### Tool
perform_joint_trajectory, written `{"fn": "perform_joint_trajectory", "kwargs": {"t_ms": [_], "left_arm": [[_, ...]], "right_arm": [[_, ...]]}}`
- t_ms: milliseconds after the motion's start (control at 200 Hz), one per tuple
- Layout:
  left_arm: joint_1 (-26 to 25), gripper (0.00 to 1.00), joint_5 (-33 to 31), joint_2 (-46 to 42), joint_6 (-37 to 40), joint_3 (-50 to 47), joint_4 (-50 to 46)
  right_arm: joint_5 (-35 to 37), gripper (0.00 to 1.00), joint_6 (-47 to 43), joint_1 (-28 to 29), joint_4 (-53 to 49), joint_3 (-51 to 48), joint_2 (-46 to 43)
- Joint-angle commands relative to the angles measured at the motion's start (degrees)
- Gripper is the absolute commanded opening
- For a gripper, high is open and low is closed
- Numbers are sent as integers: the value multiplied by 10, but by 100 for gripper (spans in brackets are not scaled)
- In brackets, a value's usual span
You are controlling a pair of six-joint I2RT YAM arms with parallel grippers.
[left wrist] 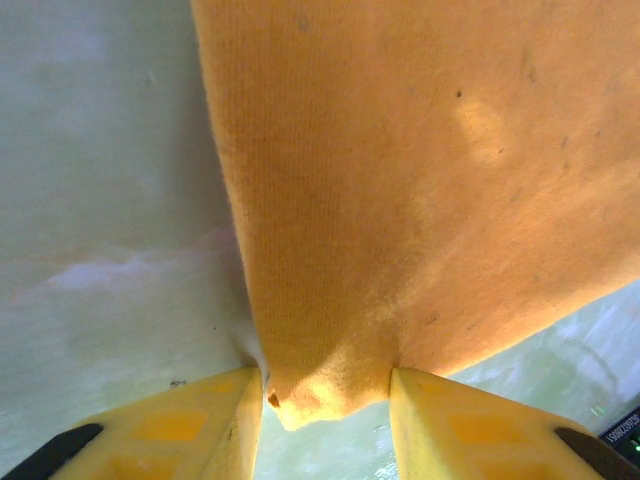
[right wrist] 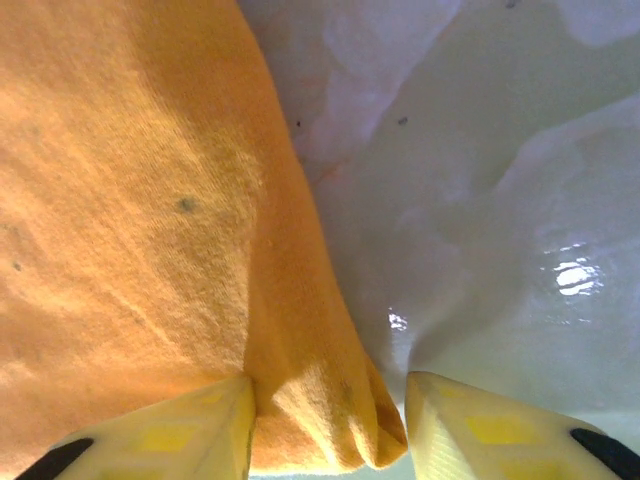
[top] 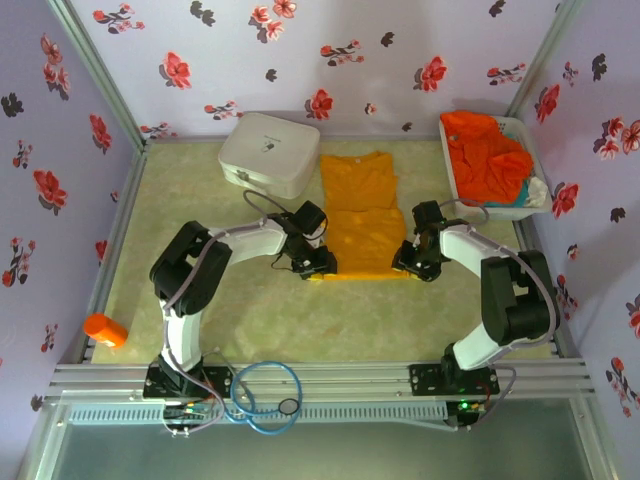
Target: Fold and stack the t-shirts
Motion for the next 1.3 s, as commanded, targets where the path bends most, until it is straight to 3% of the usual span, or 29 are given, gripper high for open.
{"fn": "perform_joint_trajectory", "kwargs": {"t_ms": [0, 195, 475, 620, 925, 1295], "left_arm": [[-10, 38, -19, 22, 24, 32, -56], [-15, 35, -21, 46, 22, 54, -65], [-15, 11, -31, 64, 17, 60, -59], [-15, 0, -43, 62, 28, 76, -77], [-21, 0, -54, -8, 59, 42, -86], [-66, 0, -55, -102, 25, -36, -84]], "right_arm": [[-10, 39, -2, 3, 7, -3, 11], [-6, 31, -4, 4, 5, -3, 17], [-9, 17, 1, 4, 9, -8, 16], [-12, 1, 5, 5, -3, -6, 8], [-16, 0, 24, 24, -45, -27, -67], [-28, 0, 44, 54, -103, -62, -197]]}}
